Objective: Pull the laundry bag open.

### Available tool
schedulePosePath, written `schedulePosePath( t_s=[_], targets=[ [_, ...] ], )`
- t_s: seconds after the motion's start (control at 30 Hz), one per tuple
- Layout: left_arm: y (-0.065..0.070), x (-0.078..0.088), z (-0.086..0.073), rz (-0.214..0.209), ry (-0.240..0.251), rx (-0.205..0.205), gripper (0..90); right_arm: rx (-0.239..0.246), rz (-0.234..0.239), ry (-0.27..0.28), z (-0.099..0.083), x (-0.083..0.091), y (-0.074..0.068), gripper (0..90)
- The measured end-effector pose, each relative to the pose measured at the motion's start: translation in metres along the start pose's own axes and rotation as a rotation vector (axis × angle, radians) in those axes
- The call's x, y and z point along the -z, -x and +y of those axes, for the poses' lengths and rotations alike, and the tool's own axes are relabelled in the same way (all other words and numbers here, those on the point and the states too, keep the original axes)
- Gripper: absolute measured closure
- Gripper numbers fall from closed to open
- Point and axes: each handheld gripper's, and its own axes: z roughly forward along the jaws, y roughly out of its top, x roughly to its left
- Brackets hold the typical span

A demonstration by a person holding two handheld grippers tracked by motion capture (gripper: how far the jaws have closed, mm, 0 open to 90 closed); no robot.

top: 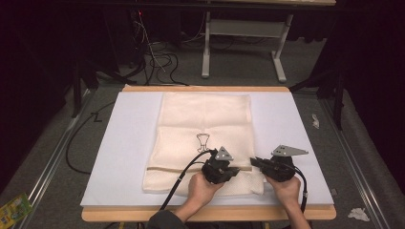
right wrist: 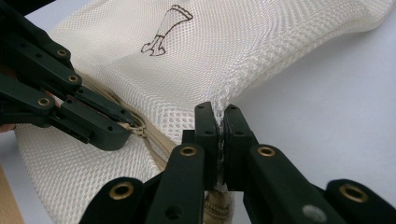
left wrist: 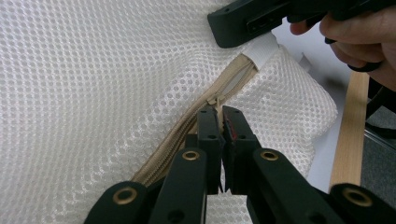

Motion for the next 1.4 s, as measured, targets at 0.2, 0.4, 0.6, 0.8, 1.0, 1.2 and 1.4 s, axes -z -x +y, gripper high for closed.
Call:
schedulePosePath(
  t_s=[0.2, 0.4, 0.6, 0.8, 1.0, 1.2, 1.4],
  targets=[
    [-0.002, 0.001, -0.002, -0.005, 0.006, 0.008, 87.1, 0.004, -0.001, -0.003, 0.0, 0.0, 0.001, 88.1],
    [-0.004, 0.006, -0.004, -0.005, 0.008, 0.016, 87.1, 0.001, -0.003, -0.005, 0.0, 0.0, 0.0, 88.1],
    [-0.005, 0.006, -0.004, -0.007, 0.013, 0.016, 87.1, 0.006, -0.002, -0.008, 0.0, 0.0, 0.001, 88.1],
    [-0.005, 0.006, -0.003, -0.007, 0.012, 0.027, 87.1, 0.006, -0.01, -0.008, 0.0, -0.001, 0.0, 88.1],
    [-0.005, 0.006, -0.002, -0.009, 0.012, 0.024, 87.1, 0.024, -0.018, -0.01, -0.002, 0.0, -0.002, 88.1],
    [-0.005, 0.011, -0.006, 0.009, -0.004, 0.014, 87.1, 0.017, -0.017, -0.003, -0.002, 0.0, 0.0, 88.1],
    [-0.008, 0.017, -0.008, 0.01, 0.003, 0.019, 87.1, 0.01, -0.014, 0.003, -0.002, -0.001, -0.001, 88.1]
  ],
)
